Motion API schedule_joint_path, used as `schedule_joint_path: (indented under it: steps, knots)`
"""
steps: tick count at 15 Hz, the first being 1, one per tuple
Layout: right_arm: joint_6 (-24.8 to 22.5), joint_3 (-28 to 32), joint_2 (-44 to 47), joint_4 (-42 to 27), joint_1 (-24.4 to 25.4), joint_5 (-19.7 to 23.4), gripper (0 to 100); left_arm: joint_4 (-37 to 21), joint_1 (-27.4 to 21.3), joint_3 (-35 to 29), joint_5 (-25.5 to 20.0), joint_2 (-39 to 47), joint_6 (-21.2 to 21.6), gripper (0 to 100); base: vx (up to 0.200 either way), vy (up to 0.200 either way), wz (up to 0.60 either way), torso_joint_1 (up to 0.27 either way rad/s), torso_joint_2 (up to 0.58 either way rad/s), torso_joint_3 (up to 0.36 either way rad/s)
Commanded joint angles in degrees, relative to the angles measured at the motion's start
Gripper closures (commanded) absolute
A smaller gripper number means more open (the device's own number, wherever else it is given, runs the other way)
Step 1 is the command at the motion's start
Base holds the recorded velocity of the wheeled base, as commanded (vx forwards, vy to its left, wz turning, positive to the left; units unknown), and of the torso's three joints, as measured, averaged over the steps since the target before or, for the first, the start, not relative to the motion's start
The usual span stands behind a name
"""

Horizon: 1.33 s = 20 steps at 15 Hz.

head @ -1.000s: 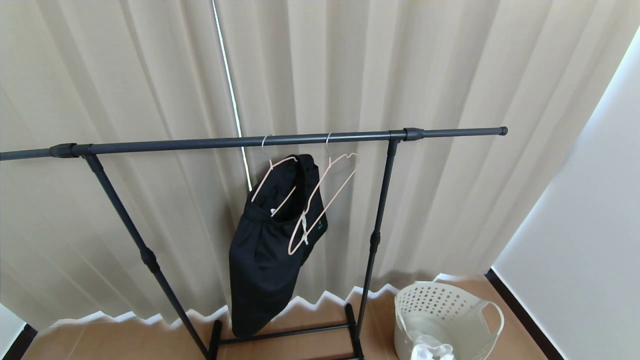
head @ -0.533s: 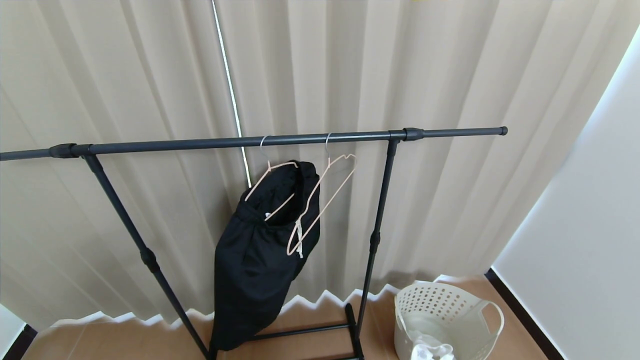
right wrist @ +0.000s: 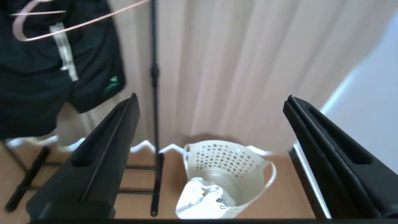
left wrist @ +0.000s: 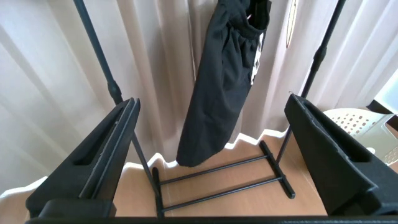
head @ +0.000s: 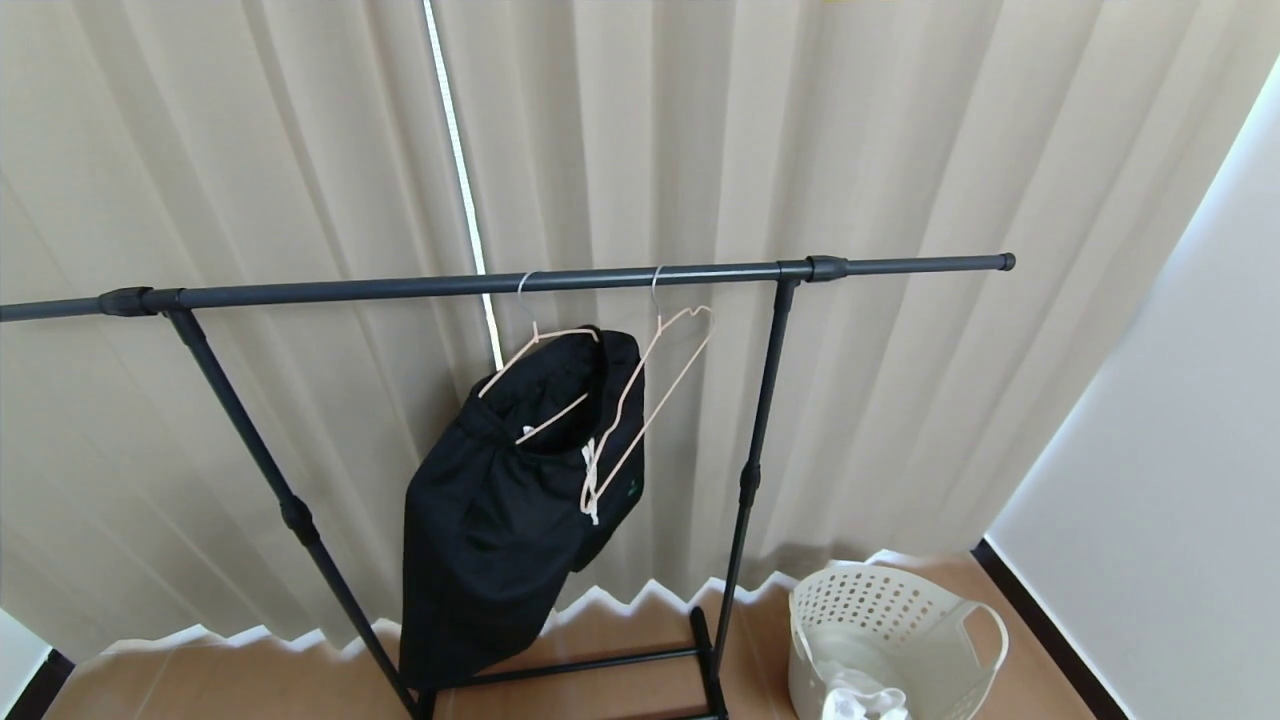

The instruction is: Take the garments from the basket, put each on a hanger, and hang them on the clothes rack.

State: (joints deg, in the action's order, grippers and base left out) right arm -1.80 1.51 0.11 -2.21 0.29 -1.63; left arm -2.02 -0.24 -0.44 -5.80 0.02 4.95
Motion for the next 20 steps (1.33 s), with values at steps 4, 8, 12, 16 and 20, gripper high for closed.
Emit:
schedule_joint_path:
  steps: [4, 8, 12, 16, 20]
  knots:
    - [2.33, -1.07, 0.07, 1.06, -0.03, -3.82, 0, 0.00, 0.07, -0.09, 0.00, -0.02, -0.29, 0, 0.000, 0.000, 0.00, 0.000, 0.00, 0.000]
    - [4.27, -0.90, 0.07, 0.89, -0.03, 0.05, 0, 0.00, 0.07, -0.09, -0.09, -0.02, -0.29, 0, 0.000, 0.000, 0.00, 0.000, 0.00, 0.000]
    - [4.18, -0.90, -0.02, 0.89, -0.03, 0.05, 0, 0.00, 0.07, -0.09, -0.09, -0.02, -0.47, 0, 0.000, 0.000, 0.00, 0.000, 0.00, 0.000]
    - [4.09, -0.90, -0.02, 0.89, -0.03, 0.05, 0, 0.00, 0.07, -0.09, 0.00, -0.02, -0.55, 0, 0.000, 0.000, 0.00, 0.000, 0.00, 0.000]
    - [4.09, -0.90, 0.07, 0.89, -0.03, 0.05, 0, 0.00, 0.07, -0.09, 0.09, -0.02, -0.91, 0, 0.000, 0.000, 0.00, -0.061, 0.13, 0.077]
